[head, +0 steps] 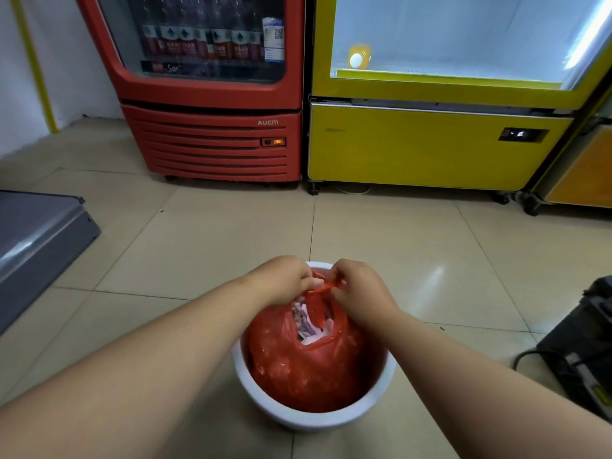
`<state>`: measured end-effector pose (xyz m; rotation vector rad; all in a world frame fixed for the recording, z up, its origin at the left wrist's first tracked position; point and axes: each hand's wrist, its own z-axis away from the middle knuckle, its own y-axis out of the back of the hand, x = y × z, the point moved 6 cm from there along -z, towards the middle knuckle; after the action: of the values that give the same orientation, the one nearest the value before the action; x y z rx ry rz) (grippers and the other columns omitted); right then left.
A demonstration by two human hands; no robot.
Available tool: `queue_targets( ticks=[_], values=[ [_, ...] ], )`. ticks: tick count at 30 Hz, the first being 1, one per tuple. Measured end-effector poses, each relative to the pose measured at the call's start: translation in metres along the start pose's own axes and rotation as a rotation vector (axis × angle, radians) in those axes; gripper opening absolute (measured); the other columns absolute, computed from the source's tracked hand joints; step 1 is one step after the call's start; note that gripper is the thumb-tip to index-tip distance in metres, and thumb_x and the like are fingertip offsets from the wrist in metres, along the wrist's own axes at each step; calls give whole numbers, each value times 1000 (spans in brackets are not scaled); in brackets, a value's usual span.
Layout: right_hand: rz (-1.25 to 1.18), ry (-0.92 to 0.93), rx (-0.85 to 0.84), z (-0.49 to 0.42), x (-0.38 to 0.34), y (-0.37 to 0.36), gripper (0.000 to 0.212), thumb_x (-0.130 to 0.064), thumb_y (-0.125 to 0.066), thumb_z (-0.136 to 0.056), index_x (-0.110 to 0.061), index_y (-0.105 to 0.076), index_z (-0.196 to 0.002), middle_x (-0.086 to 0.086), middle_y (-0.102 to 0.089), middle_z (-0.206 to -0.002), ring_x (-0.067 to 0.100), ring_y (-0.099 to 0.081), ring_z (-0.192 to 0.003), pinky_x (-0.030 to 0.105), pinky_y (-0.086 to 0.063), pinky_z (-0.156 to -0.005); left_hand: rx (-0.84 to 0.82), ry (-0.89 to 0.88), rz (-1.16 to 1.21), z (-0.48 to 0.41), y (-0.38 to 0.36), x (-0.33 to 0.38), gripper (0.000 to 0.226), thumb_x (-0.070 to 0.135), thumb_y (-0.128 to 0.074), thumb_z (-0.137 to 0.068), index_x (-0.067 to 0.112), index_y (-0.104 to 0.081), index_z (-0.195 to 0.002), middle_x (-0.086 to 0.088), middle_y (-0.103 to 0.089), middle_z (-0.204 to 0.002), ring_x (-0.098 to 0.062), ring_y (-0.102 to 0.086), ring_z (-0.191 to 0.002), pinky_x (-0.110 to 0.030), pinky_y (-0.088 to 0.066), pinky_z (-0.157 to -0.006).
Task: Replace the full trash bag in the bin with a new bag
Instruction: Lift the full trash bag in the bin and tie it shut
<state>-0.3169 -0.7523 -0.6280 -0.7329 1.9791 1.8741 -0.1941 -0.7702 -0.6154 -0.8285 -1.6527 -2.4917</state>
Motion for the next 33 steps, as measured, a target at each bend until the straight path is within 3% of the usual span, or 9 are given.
queue_targets(
  ticks=[2, 6, 8, 10, 14, 16, 20, 27, 33],
  values=[
    [165, 199, 120, 10, -9, 8, 29, -18, -62, -78, -8, -61, -105, 11, -62, -100, 29, -55, -95, 32, -41, -83, -76, 58, 282, 1, -3, -5, 42, 41, -49, -91, 19, -51, -55, 2, -52, -57, -15, -43, -54, -28, -34, -57],
    [260, 548, 303, 33, -35, 15, 35, -7, -72, -66, -4, -68, -101, 10, -66, -76, 28, -63, -67, 28, -38, -71, -107, 122, 787, 3, -11, -9, 42, 28, -50, -93, 17, -52, -52, 0, -53, -51, -13, -46, -46, -26, -39, -55],
    [227, 569, 294, 33, -36, 17, 27, -10, -75, -63, -8, -74, -90, 7, -70, -73, 24, -65, -63, 22, -41, -64, -138, 106, 908, 4, -14, -10, 38, 24, -48, -94, 14, -57, -59, 4, -57, -48, -10, -50, -45, -25, -43, -54],
    [30, 376, 238, 27, -24, 25, 15, -13, -75, -72, -11, -76, -87, 8, -72, -77, 24, -67, -71, 19, -42, -65, -137, 75, 960, 5, -15, -15, 32, 22, -48, -94, 9, -65, -71, 3, -64, -55, -10, -55, -51, -24, -47, -58],
    [-310, -90, 166, 20, 20, 25, 12, -22, -69, -82, -12, -74, -79, 2, -70, -73, 11, -59, -67, 5, -37, -58, 149, -33, 526, 5, -2, -26, 19, 23, -56, -90, 13, -73, -92, 3, -71, -79, -10, -60, -74, -14, -45, -65],
    [-338, -189, 103, 21, 33, 23, 17, -23, -67, -84, -9, -71, -76, -1, -64, -63, 9, -54, -58, 9, -37, -52, 325, -144, 146, 9, 5, -25, 19, 24, -56, -89, 15, -73, -91, 0, -73, -93, -12, -61, -87, -19, -41, -71],
    [-383, -362, -12, 29, 58, 24, 25, -21, -62, -87, 1, -69, -76, 2, -59, -53, 14, -50, -50, 26, -41, -57, 384, -181, -275, 17, -6, -37, 38, 40, -42, -90, 13, -69, -87, -9, -69, -93, -27, -60, -92, -33, -44, -80],
    [-166, -565, -33, 39, 84, 28, 27, -18, -56, -85, -9, -60, -60, 5, -55, -53, 20, -47, -53, 25, -32, -49, 330, -1, -293, 26, -15, -65, 45, 53, -45, -88, 12, -62, -80, -9, -64, -87, -28, -58, -87, -34, -44, -76],
    [-22, -642, -32, 42, 102, 32, 26, -13, -50, -85, 7, -67, -83, 16, -58, -70, 26, -47, -65, 28, -34, -57, 333, 128, -298, 35, -13, -84, 27, 38, -48, -88, 16, -61, -80, -7, -64, -92, -27, -57, -89, -28, -38, -69]
  ],
)
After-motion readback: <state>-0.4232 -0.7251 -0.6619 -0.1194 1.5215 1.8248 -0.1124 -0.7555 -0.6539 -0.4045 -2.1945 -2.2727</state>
